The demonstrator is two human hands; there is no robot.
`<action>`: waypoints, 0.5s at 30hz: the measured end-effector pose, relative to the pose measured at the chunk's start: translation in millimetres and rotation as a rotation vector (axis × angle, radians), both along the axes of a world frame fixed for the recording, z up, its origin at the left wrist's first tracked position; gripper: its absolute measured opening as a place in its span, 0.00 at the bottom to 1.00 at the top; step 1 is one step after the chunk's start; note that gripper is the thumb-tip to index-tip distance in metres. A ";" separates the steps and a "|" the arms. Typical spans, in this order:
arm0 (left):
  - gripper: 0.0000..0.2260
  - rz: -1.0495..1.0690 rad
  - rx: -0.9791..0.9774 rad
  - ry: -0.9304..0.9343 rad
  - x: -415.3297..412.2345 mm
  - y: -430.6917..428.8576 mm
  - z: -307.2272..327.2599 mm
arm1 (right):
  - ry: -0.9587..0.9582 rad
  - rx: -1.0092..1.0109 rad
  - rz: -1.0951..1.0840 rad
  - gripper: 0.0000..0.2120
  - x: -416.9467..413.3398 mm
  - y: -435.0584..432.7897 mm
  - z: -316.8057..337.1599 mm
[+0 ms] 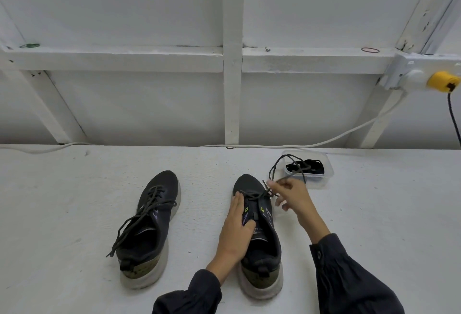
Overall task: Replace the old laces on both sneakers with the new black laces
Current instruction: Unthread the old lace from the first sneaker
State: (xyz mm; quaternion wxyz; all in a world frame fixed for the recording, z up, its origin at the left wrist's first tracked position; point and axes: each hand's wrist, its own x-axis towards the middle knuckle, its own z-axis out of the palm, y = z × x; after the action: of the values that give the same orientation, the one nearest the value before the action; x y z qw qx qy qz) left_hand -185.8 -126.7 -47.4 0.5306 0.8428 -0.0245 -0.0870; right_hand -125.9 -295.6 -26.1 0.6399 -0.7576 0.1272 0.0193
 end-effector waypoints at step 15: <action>0.32 -0.003 0.010 0.005 1.4 1.1 -3.1 | -0.035 0.174 -0.008 0.05 -3.8 15.0 -7.4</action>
State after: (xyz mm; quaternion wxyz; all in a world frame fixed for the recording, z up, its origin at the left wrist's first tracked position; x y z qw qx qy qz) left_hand -184.4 -125.6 -50.5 0.5261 0.8453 -0.0241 -0.0902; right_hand -129.8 -280.6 -33.5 0.7055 -0.6988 0.1167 0.0144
